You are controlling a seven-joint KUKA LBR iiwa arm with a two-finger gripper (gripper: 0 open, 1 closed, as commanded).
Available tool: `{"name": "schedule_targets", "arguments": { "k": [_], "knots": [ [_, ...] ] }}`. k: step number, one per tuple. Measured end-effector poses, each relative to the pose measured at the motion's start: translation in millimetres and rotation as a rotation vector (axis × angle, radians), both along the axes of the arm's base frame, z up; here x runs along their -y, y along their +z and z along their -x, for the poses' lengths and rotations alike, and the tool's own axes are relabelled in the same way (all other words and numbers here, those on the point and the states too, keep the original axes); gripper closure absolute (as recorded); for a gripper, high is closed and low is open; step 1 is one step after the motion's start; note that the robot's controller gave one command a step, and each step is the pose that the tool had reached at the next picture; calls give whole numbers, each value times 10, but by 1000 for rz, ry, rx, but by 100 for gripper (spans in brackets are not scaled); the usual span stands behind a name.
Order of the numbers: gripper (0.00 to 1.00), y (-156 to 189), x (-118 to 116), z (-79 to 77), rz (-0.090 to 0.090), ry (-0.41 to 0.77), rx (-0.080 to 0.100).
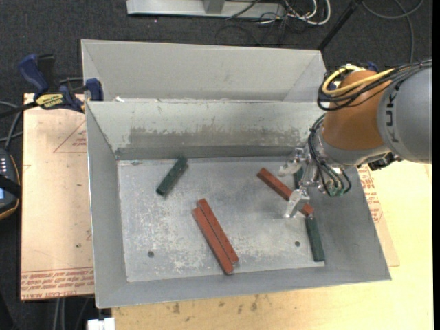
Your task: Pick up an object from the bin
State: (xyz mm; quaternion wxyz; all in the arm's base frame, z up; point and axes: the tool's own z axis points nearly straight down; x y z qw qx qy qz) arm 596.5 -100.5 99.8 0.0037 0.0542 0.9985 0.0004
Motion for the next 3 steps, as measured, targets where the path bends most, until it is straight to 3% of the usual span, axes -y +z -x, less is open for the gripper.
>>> {"name": "schedule_targets", "arguments": {
  "k": [1,2,3],
  "knots": [
    [0,-249,270,-74,-3,-168,-1],
    [0,-230,24,-90,5,-286,8],
    [0,-232,24,-92,0,-270,8]
  ]
}}
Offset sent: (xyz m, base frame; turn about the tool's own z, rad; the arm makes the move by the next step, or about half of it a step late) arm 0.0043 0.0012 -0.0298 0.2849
